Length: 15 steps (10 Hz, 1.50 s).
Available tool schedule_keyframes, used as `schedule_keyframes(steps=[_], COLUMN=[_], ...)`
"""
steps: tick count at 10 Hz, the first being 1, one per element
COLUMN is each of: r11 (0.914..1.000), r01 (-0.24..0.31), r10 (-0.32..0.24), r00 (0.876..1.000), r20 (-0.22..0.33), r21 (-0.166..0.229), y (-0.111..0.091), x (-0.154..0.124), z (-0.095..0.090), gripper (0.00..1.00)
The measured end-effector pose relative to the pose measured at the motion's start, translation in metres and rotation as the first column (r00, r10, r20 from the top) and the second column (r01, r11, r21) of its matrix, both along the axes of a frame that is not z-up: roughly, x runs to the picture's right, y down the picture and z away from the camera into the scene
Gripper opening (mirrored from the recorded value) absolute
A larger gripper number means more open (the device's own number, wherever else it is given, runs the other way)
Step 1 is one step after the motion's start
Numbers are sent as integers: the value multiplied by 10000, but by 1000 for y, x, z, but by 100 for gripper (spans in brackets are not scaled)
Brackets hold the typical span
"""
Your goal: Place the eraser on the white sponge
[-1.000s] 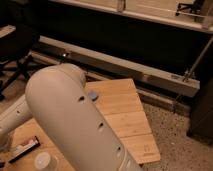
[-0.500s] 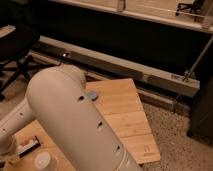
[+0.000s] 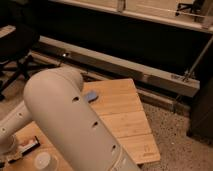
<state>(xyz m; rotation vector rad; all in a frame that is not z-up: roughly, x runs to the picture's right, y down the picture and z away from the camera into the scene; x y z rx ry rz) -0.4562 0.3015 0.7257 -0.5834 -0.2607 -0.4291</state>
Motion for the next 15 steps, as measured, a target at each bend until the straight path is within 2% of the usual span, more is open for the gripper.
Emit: schedule_keyframes(steps=[2, 3, 5, 8, 11, 12, 15], r11=[9998, 9995, 9985, 9976, 9941, 9915, 9819], r01=[184, 308, 493, 435, -115, -344, -1474], r10=[-183, -307, -487, -409, 206, 479, 1635], r00=[9998, 9995, 9986, 9980, 9963, 9932, 9766], r20=[-35, -91, -217, -489, -831, -1064, -1395], r21=[84, 115, 244, 547, 1081, 1254, 1188], y=[-3, -4, -11, -38, -93, -119, -175], x=[-7, -8, -8, -2, 9, 15, 29], z=[2, 2, 5, 3, -10, -16, -25], gripper=[4, 0, 0, 0, 0, 0, 0])
